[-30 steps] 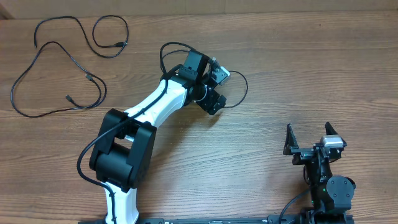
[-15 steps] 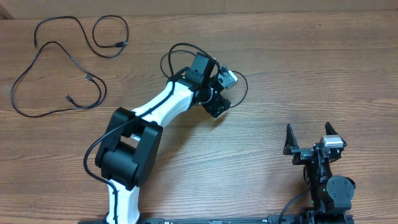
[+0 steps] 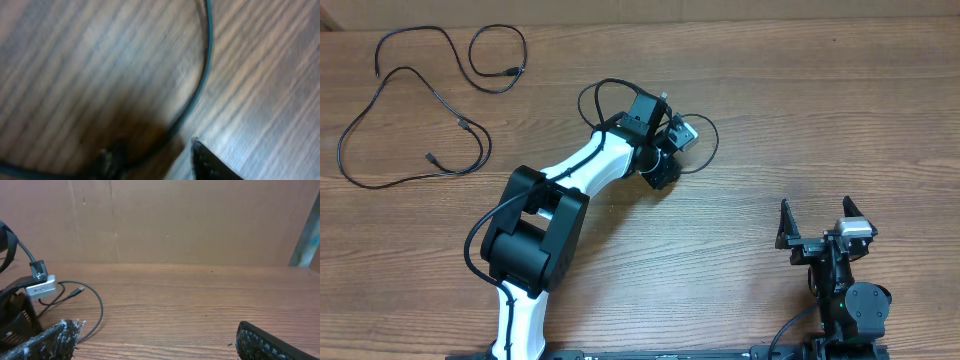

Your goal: Untangle cables

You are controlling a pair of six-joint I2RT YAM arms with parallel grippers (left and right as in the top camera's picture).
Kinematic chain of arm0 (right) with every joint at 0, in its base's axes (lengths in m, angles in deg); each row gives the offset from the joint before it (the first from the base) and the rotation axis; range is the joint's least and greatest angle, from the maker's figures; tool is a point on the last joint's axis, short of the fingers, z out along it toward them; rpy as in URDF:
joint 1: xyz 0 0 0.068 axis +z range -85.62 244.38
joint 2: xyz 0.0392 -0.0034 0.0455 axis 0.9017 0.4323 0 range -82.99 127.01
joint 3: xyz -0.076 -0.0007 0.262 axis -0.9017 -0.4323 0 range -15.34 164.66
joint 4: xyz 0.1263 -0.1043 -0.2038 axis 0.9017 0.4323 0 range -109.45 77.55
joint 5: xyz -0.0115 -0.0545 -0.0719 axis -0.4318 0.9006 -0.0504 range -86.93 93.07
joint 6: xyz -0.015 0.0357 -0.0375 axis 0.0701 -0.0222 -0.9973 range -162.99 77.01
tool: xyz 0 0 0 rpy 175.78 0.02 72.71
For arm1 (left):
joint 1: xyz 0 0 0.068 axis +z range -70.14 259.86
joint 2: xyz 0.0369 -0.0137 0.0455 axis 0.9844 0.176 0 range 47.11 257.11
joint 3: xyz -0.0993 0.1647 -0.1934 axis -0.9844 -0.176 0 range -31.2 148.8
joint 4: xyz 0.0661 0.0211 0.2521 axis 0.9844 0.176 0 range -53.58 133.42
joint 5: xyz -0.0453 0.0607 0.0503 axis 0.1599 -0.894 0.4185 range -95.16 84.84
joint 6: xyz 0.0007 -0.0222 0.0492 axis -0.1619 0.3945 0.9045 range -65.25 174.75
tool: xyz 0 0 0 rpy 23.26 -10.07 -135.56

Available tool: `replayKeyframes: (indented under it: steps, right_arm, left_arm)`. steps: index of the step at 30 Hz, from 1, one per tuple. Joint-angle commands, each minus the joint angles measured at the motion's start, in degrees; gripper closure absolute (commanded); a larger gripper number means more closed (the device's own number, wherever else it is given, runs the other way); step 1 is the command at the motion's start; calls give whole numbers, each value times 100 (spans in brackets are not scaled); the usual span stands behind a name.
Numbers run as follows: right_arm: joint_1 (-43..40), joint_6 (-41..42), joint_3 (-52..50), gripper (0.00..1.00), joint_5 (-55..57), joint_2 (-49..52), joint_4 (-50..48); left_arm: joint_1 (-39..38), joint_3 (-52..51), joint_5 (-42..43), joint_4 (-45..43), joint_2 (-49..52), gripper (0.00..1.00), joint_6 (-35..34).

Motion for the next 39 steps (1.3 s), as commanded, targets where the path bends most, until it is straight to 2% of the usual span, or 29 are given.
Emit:
replayKeyframes:
  steps: [1, 4, 7, 10, 17, 21, 24, 26, 27, 30, 31, 33, 36, 39]
  right_arm:
    - [26, 15, -59, 0, 9, -42, -31]
    - [26, 15, -59, 0, 9, -42, -31]
    - [26, 15, -59, 0, 9, -42, -31]
    - [26, 15, -59, 0, 9, -42, -31]
    - [26, 15, -59, 0, 9, -42, -31]
    - [26, 15, -59, 0, 9, -42, -28]
    - [26, 15, -59, 0, 9, -42, -28]
    - [26, 15, -59, 0, 9, -42, -28]
    - [26, 15, -59, 0, 9, -42, -31]
    - [26, 15, -59, 0, 9, -42, -31]
    - [26, 15, -59, 0, 9, -42, -31]
    - [26, 15, -59, 0, 9, -42, -28]
    - [26, 15, -59, 0, 9, -42, -31]
    - [26, 15, -59, 0, 9, -42, -31]
  left_arm:
    - [-9, -52, 7, 398, 142, 75, -520]
    - [-13, -50, 26, 649, 142, 95, -1255]
    - [-11, -48, 201, 817, 142, 96, -2210]
    - [-9, -39, 1032, 872, 133, 96, -3106]
    - [-9, 254, 3689, 466, 133, 96, -4041]
    - [13, 748, 4207, 348, 133, 96, -4415]
    - [57, 1167, 3707, 407, 133, 96, -4232]
    - [87, 1397, 2981, 555, 133, 96, -3930]
    - [98, 1486, 2549, 671, 133, 92, -3663]
    - [103, 1626, 1150, 1128, 133, 62, -2763]
    - [101, 1628, 782, 1268, 133, 55, -2500]
    - [92, 1626, -4, 1655, 133, 48, -1917]
    - [52, 1626, -911, 2146, 133, 50, -1158]
    - [7, 1593, -1182, 2483, 136, 51, -46]
